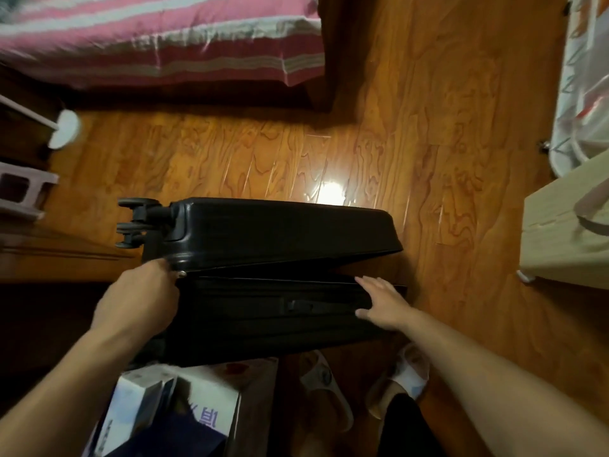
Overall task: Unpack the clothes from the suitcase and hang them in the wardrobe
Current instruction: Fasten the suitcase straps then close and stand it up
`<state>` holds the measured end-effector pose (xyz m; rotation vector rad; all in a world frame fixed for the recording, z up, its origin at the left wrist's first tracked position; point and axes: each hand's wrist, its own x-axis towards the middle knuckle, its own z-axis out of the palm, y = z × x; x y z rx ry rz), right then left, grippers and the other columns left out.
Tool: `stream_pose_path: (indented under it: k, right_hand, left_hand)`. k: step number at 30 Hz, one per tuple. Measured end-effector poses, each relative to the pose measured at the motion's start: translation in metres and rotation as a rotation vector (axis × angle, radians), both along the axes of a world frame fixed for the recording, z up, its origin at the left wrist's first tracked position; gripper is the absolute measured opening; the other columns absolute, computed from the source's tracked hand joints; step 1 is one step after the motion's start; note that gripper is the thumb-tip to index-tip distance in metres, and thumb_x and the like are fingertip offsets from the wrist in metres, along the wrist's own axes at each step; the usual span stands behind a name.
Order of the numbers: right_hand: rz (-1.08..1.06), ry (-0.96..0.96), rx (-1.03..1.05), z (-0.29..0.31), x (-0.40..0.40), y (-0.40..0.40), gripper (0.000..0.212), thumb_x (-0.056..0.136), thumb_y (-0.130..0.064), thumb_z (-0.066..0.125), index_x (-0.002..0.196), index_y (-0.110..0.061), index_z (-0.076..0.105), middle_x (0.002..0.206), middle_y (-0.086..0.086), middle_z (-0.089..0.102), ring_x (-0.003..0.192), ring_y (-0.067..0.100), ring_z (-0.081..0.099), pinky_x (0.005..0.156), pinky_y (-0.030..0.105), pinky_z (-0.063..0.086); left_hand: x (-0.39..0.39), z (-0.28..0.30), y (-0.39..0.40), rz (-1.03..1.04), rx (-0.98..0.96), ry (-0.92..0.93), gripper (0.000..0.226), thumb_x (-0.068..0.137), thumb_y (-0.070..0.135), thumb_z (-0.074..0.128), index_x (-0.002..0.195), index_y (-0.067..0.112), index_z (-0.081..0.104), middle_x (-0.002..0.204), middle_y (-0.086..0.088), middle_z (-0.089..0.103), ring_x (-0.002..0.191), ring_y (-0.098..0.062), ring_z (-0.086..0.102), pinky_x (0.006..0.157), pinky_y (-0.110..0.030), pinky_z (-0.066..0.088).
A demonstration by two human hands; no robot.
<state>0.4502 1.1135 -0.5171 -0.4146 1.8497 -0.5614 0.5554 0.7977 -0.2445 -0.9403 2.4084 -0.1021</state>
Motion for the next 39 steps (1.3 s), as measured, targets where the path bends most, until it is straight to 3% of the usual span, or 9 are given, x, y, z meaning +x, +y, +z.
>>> stream_pose_path:
  k: [3, 6, 10, 15, 20, 28, 34, 37, 39]
  right_hand:
    - [0.076, 0.021, -0.037, -0.018, -0.007, -0.017, 0.077, 0.088, -0.045, 0.071, 0.153, -0.034, 0.031, 0.159, -0.005, 0.032, 0.147, 0.020, 0.026, 0.120, 0.042, 0.025]
    - [0.183, 0.051, -0.008, -0.025, -0.024, -0.027, 0.066, 0.071, -0.052, 0.083, 0.125, -0.038, 0.049, 0.132, -0.006, 0.052, 0.125, 0.017, 0.047, 0.106, 0.040, 0.043]
    - [0.200, -0.077, -0.037, -0.009, -0.040, -0.024, 0.049, 0.068, -0.039, 0.088, 0.102, -0.042, 0.052, 0.117, -0.009, 0.058, 0.113, 0.015, 0.056, 0.097, 0.039, 0.051]
    - [0.045, 0.044, -0.086, 0.057, -0.067, 0.003, 0.060, 0.070, -0.040, 0.086, 0.124, -0.040, 0.058, 0.128, -0.017, 0.054, 0.125, 0.012, 0.049, 0.109, 0.043, 0.043]
    - [-0.046, 0.198, 0.062, 0.096, -0.065, 0.034, 0.072, 0.069, -0.050, 0.084, 0.133, -0.038, 0.053, 0.137, -0.008, 0.050, 0.133, 0.023, 0.043, 0.108, 0.048, 0.043]
    - [-0.019, 0.468, 0.108, 0.044, -0.057, -0.005, 0.050, 0.076, -0.055, 0.077, 0.116, -0.034, 0.056, 0.107, -0.017, 0.050, 0.114, 0.013, 0.046, 0.094, 0.030, 0.028]
    - [-0.116, 0.437, 0.131, 0.004, -0.073, -0.082, 0.072, 0.078, -0.056, 0.076, 0.137, -0.021, 0.053, 0.131, -0.003, 0.054, 0.128, 0.021, 0.042, 0.103, 0.037, 0.028]
    - [-0.234, 0.741, 0.009, 0.005, -0.059, -0.115, 0.063, 0.082, -0.048, 0.075, 0.136, -0.021, 0.057, 0.125, 0.001, 0.051, 0.122, 0.024, 0.041, 0.099, 0.039, 0.031]
    - [-0.503, 0.933, 0.059, 0.009, -0.052, -0.114, 0.055, 0.088, -0.038, 0.071, 0.138, -0.023, 0.054, 0.132, 0.004, 0.046, 0.127, 0.028, 0.038, 0.103, 0.045, 0.034]
  left_hand:
    - [0.011, -0.007, -0.018, -0.024, -0.064, 0.004, 0.012, 0.090, 0.017, 0.047, 0.079, 0.022, 0.047, 0.084, -0.009, 0.067, 0.076, -0.036, 0.066, 0.062, -0.037, 0.049]
    - [0.006, -0.008, -0.018, 0.056, -0.036, 0.061, 0.012, 0.095, 0.012, 0.051, 0.085, 0.014, 0.057, 0.082, -0.010, 0.064, 0.086, -0.039, 0.066, 0.069, -0.040, 0.051]
    - [-0.007, -0.006, -0.024, 0.059, 0.004, 0.008, 0.013, 0.097, 0.010, 0.053, 0.088, 0.010, 0.062, 0.076, -0.002, 0.058, 0.093, -0.036, 0.066, 0.069, -0.034, 0.043]
    - [-0.032, 0.009, -0.043, 0.080, 0.001, 0.095, 0.026, 0.092, 0.009, 0.053, 0.071, 0.023, 0.050, 0.076, -0.007, 0.058, 0.076, -0.034, 0.055, 0.069, -0.037, 0.042]
    - [-0.053, -0.031, -0.056, 0.004, 0.021, 0.098, 0.013, 0.097, 0.014, 0.052, 0.085, 0.015, 0.058, 0.080, -0.009, 0.061, 0.088, -0.038, 0.064, 0.066, -0.036, 0.043]
    - [-0.072, -0.200, -0.088, 0.042, 0.142, 0.053, 0.012, 0.095, 0.014, 0.051, 0.083, 0.018, 0.054, 0.084, -0.009, 0.066, 0.078, -0.031, 0.064, 0.068, -0.037, 0.054]
    - [-0.139, -0.241, -0.111, 0.046, 0.228, 0.186, 0.022, 0.091, 0.010, 0.048, 0.100, 0.005, 0.068, 0.105, -0.024, 0.071, 0.100, -0.042, 0.067, 0.082, -0.043, 0.053]
    - [-0.164, -0.237, -0.072, -0.056, 0.315, 0.153, 0.025, 0.092, 0.009, 0.048, 0.108, 0.003, 0.067, 0.113, -0.024, 0.070, 0.109, -0.040, 0.066, 0.089, -0.043, 0.052]
    - [-0.170, -0.242, -0.052, -0.091, 0.368, 0.133, 0.023, 0.095, 0.010, 0.046, 0.110, 0.004, 0.063, 0.116, -0.022, 0.069, 0.112, -0.040, 0.064, 0.090, -0.043, 0.050]
